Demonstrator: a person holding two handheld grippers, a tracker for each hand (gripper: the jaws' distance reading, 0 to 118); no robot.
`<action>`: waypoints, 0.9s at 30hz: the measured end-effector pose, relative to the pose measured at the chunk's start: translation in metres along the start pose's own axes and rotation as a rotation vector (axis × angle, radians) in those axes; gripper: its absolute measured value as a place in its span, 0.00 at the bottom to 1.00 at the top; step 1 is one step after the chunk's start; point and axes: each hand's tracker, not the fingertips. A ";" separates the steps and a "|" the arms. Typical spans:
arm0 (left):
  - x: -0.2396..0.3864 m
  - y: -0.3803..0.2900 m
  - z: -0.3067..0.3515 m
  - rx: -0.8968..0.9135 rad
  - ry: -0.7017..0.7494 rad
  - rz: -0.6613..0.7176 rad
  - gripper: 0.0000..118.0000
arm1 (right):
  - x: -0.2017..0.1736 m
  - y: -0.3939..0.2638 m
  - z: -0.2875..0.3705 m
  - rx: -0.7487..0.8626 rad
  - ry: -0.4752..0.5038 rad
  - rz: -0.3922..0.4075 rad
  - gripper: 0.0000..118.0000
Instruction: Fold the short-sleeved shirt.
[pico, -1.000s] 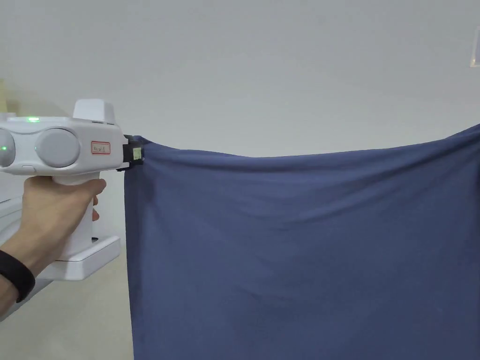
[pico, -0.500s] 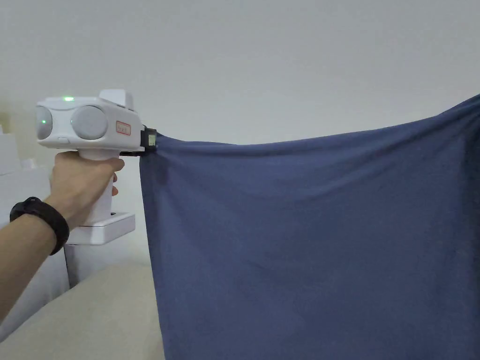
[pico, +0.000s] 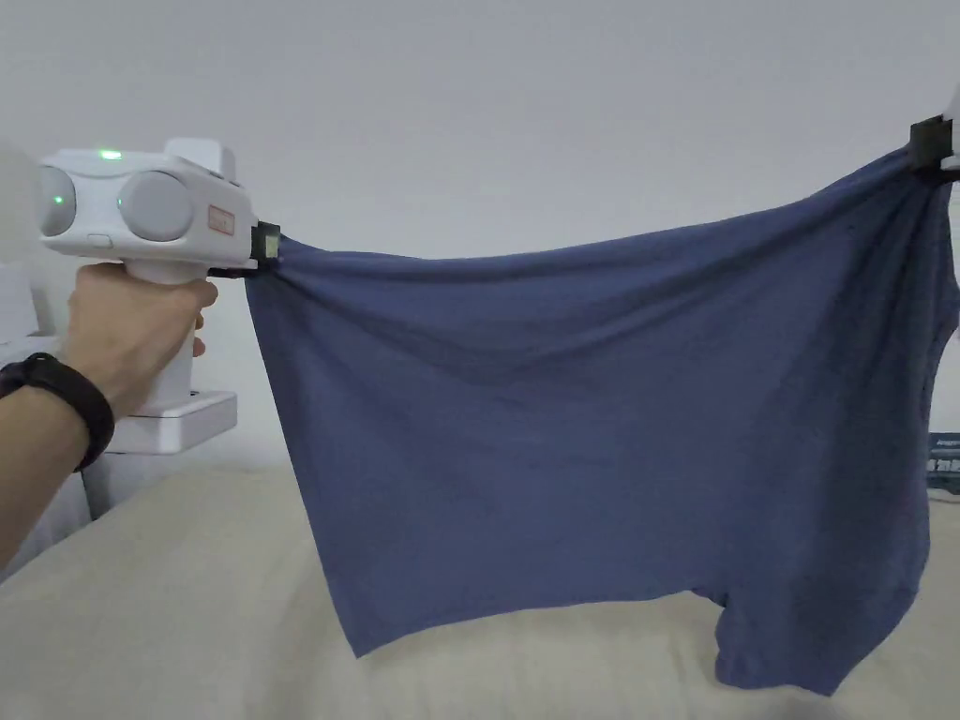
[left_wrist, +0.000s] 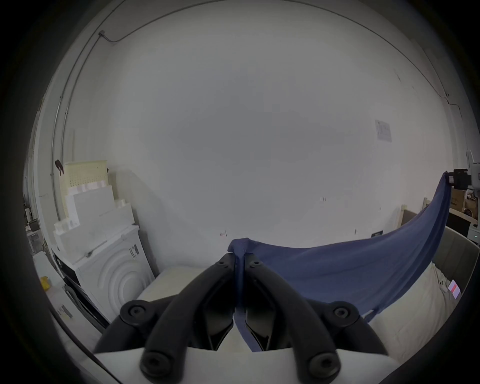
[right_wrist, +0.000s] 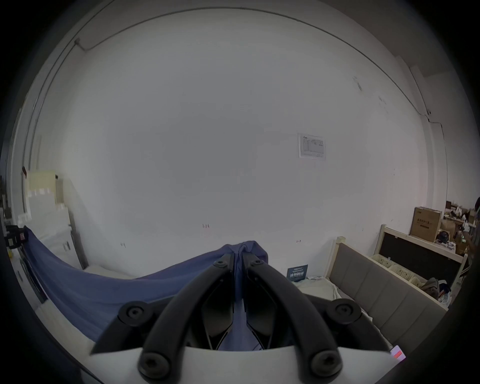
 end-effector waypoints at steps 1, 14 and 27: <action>0.002 -0.013 -0.005 -0.014 -0.008 0.009 0.05 | -0.001 -0.014 -0.005 -0.017 0.003 -0.008 0.03; 0.022 -0.257 0.047 -0.346 -0.113 0.251 0.05 | 0.032 -0.281 0.060 -0.247 0.137 -0.185 0.03; 0.019 -0.459 0.267 -0.618 -0.223 0.283 0.05 | 0.090 -0.510 0.304 -0.562 0.108 -0.361 0.03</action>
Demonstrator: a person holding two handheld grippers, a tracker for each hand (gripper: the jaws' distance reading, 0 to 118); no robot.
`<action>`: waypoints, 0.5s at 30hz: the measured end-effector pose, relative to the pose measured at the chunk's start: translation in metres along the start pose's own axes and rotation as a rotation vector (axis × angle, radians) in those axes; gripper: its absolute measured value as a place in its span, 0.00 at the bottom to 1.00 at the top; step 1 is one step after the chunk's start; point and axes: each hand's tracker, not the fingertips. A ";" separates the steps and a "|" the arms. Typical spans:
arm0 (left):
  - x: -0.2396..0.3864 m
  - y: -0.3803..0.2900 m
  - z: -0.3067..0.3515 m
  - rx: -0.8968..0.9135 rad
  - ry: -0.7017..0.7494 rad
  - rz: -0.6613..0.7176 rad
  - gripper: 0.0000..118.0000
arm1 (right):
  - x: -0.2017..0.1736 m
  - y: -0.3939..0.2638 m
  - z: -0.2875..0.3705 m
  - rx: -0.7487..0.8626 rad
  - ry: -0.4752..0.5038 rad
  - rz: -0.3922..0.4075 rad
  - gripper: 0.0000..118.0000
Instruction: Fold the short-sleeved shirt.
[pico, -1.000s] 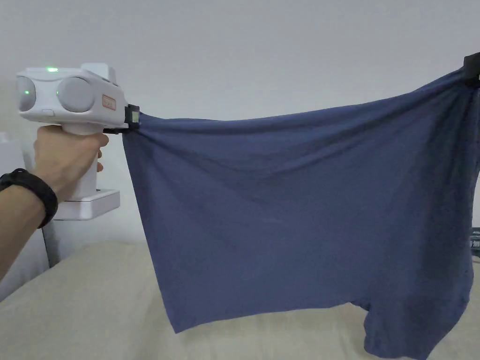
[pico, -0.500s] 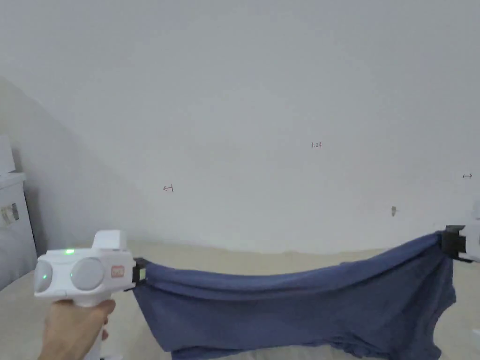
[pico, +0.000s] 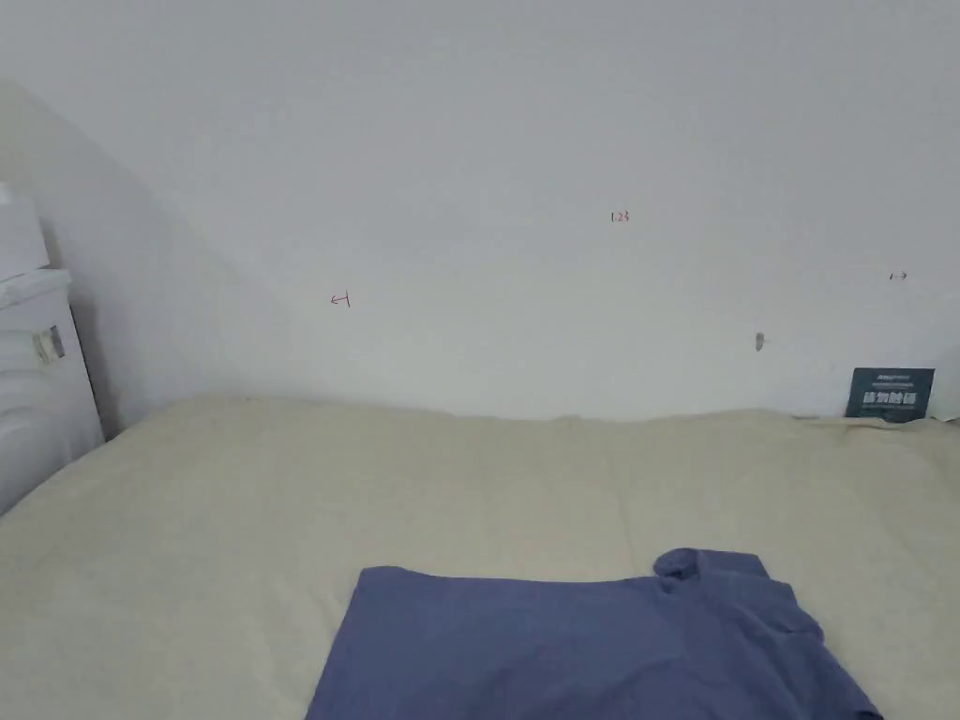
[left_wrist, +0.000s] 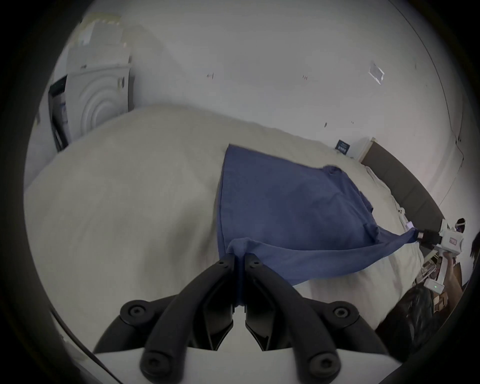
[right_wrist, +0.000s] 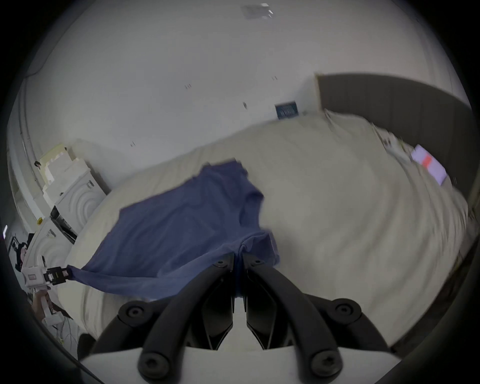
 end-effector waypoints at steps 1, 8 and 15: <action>0.000 -0.012 0.006 -0.004 -0.004 0.008 0.05 | 0.005 -0.013 0.004 -0.033 -0.007 -0.020 0.03; -0.009 -0.057 0.026 -0.034 -0.001 0.034 0.05 | 0.023 -0.054 0.021 -0.058 -0.045 -0.058 0.03; -0.008 -0.067 0.021 -0.081 0.009 0.001 0.05 | 0.023 -0.055 0.018 -0.100 -0.054 0.016 0.03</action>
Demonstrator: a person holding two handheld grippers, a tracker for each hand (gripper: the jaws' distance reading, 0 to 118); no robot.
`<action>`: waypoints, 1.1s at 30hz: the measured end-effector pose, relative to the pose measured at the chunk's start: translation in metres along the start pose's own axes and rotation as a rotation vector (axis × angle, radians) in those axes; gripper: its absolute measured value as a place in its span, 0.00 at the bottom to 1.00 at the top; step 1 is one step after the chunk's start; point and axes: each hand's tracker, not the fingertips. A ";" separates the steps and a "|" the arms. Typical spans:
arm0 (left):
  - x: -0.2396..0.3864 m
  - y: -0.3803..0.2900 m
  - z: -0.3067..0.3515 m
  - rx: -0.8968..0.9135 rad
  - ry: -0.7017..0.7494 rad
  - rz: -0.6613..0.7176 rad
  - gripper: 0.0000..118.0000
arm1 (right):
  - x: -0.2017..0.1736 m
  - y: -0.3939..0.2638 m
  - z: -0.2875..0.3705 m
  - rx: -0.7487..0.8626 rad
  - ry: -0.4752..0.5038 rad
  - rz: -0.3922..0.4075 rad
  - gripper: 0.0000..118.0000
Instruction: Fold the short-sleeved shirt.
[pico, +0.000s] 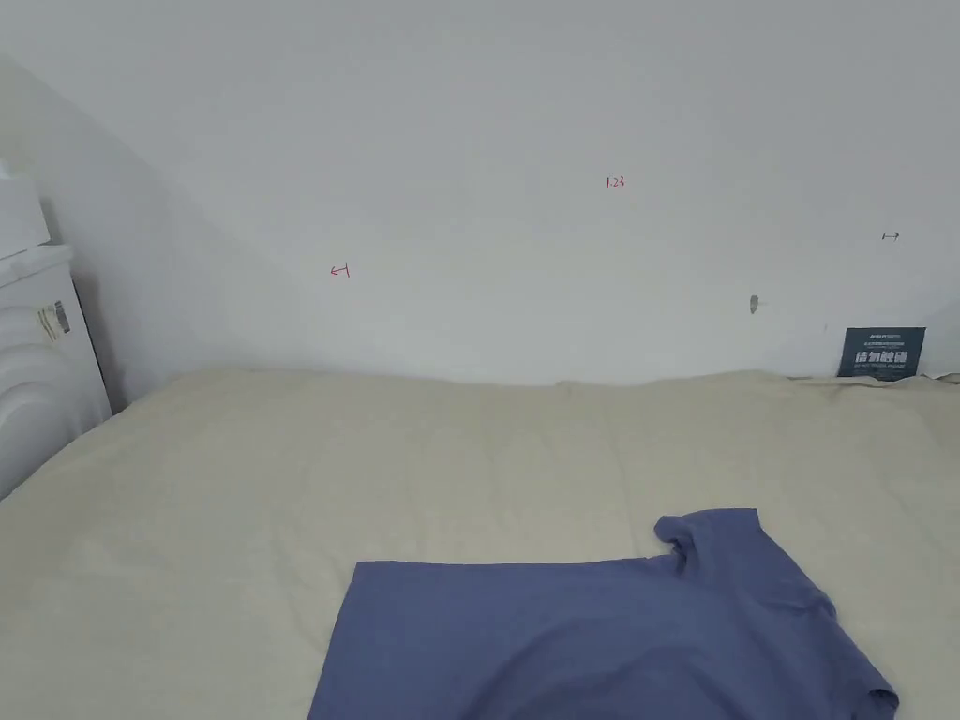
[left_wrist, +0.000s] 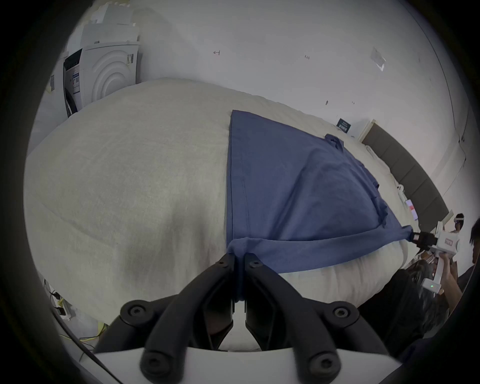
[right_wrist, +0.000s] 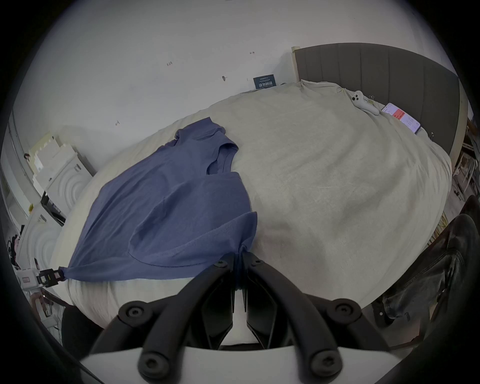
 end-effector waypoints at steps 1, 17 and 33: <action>-0.001 0.000 0.000 -0.001 0.003 -0.001 0.05 | 0.000 0.000 -0.002 -0.003 -0.010 0.010 0.03; 0.013 0.024 0.152 0.464 0.133 -0.015 0.87 | -0.001 0.019 0.093 0.249 0.223 -0.157 0.79; 0.092 0.020 0.175 0.609 -0.029 -0.015 0.54 | -0.116 0.014 0.108 0.332 0.258 -0.065 0.45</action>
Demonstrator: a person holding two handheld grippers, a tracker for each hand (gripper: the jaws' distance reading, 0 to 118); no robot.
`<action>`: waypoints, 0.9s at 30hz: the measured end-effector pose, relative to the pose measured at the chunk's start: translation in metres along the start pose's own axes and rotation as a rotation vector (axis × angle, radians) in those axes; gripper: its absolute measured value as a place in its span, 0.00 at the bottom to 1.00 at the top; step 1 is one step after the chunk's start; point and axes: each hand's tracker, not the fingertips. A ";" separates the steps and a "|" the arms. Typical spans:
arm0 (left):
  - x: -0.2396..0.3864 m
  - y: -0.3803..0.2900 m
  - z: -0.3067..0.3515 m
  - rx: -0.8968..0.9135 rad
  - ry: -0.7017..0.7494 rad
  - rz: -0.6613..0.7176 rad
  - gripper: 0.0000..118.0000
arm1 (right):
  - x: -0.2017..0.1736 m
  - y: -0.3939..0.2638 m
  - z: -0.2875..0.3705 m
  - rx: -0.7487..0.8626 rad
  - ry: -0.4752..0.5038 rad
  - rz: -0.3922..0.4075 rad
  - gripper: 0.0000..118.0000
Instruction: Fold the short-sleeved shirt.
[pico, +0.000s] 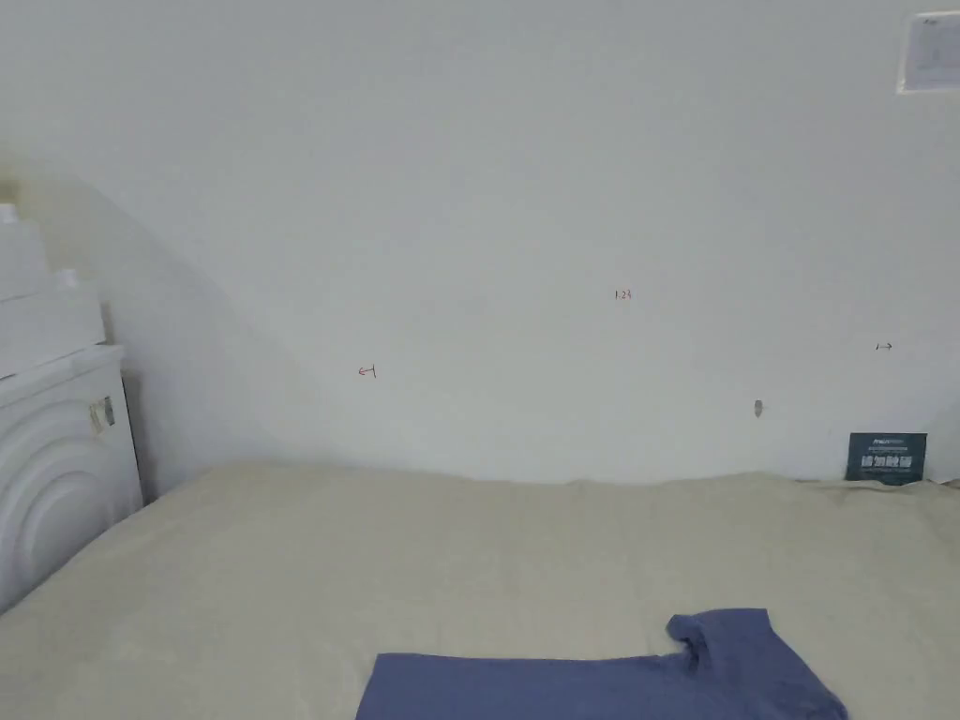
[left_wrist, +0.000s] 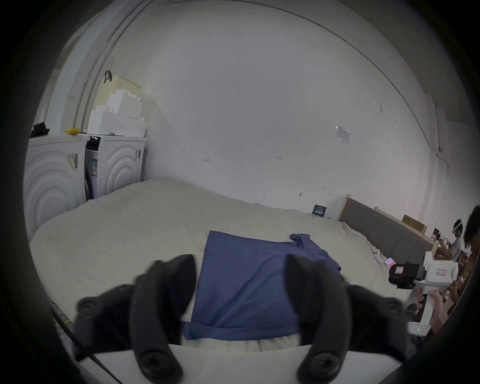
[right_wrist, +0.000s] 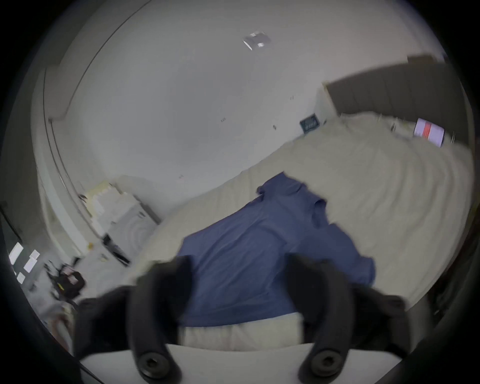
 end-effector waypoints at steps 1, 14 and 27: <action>0.001 -0.002 0.001 0.000 0.000 -0.002 0.40 | -0.008 0.000 -0.001 -0.013 -0.038 0.061 0.28; 0.023 -0.035 0.008 -0.004 0.096 -0.144 0.01 | -0.064 -0.024 0.025 0.175 -0.063 0.448 0.03; 0.002 -0.060 -0.008 -0.113 0.150 -0.138 0.00 | -0.048 -0.030 0.015 0.103 -0.055 0.357 0.03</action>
